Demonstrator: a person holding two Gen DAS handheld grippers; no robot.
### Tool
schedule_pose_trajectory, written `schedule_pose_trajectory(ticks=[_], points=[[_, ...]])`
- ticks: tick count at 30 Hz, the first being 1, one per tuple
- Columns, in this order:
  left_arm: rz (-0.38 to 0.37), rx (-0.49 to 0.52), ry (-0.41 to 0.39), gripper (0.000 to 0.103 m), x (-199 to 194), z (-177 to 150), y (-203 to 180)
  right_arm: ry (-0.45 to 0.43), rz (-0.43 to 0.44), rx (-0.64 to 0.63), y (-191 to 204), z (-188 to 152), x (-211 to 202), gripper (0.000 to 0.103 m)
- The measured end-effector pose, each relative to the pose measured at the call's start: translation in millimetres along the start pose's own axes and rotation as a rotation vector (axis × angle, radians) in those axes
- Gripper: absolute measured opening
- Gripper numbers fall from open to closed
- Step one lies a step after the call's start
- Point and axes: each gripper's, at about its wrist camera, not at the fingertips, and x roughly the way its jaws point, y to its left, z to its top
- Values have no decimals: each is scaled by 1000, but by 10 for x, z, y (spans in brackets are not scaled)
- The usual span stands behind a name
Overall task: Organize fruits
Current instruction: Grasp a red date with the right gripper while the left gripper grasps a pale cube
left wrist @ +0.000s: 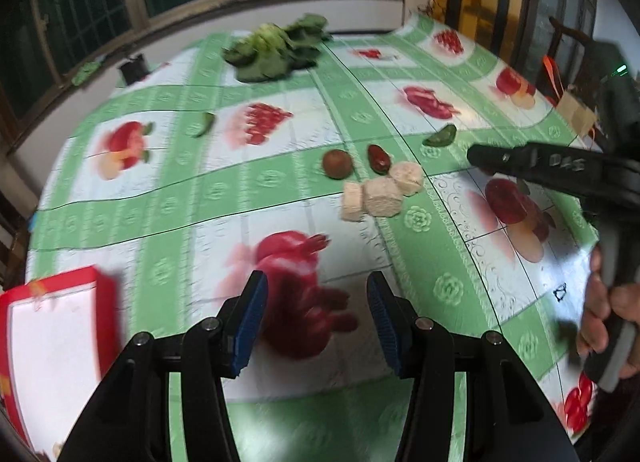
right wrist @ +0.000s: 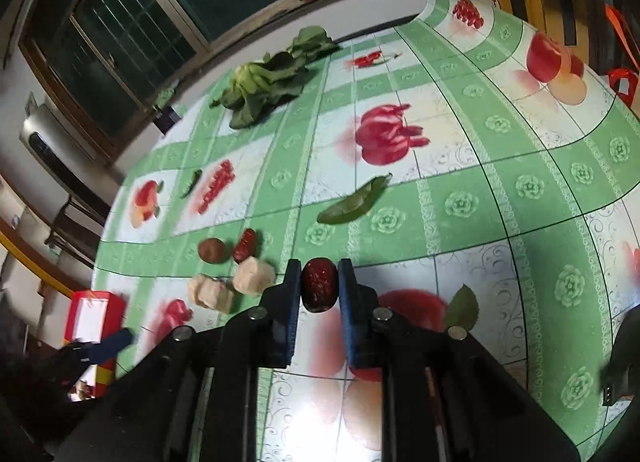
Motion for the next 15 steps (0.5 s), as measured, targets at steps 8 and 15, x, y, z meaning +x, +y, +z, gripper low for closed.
schedule_pose_trajectory(ticks=[8,15], points=[[-9,22,35,43,329,225,-102,-18,58,34,-2,52,-75,20],[-33,5,36,34,456,402,-109,-34,88,48,2,77,-122,20]])
